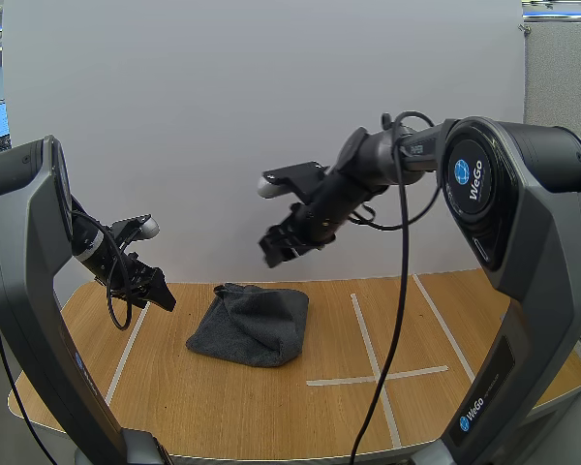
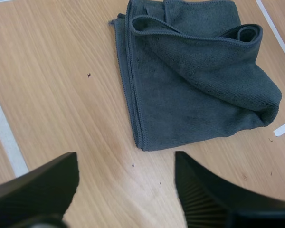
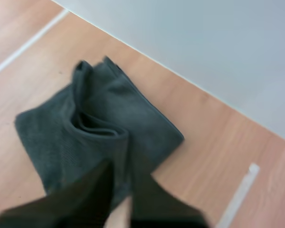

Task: Fold the towel

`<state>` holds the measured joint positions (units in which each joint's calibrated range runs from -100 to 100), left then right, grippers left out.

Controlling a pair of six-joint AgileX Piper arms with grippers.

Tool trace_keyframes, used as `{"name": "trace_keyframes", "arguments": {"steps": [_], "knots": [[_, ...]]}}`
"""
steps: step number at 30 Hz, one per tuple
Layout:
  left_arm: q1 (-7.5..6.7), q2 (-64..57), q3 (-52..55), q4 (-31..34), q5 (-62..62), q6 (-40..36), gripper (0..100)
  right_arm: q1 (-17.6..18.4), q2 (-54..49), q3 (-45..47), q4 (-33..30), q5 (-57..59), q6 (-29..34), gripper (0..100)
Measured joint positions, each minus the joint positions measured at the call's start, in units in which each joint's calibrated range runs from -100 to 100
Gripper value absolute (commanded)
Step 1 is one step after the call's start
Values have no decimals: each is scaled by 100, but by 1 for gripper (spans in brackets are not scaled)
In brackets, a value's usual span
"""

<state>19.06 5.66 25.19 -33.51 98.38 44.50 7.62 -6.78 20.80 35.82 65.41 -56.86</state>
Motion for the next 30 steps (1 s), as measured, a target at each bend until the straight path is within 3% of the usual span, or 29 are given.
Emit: {"name": "trace_keyframes", "arguments": {"steps": [2,6,7,14,20,25,28,29,30], "knots": [[0,0,0,0,18,23,0,-119,-14,0,-199,320,37,0],[0,0,0,11,17,66,0,-424,-14,274,-348,395,70,0],[0,0,0,11,17,76,0,-496,16,497,-372,-77,81,0],[-69,0,0,0,17,178,0,-523,849,709,-448,-1024,81,0],[-463,0,0,-23,17,172,0,-523,1323,718,-73,-1380,-174,0],[-671,0,-20,-32,17,64,0,-523,1589,718,423,-1618,-626,0],[-1008,0,-323,-32,17,-83,0,-523,1838,523,789,-1701,-899,0],[-1059,0,-399,-46,-1,-132,0,-523,1876,192,990,-1717,-921,0],[-1340,0,-834,-106,-1,-261,0,-523,2213,32,1039,-1715,-993,0]]}}
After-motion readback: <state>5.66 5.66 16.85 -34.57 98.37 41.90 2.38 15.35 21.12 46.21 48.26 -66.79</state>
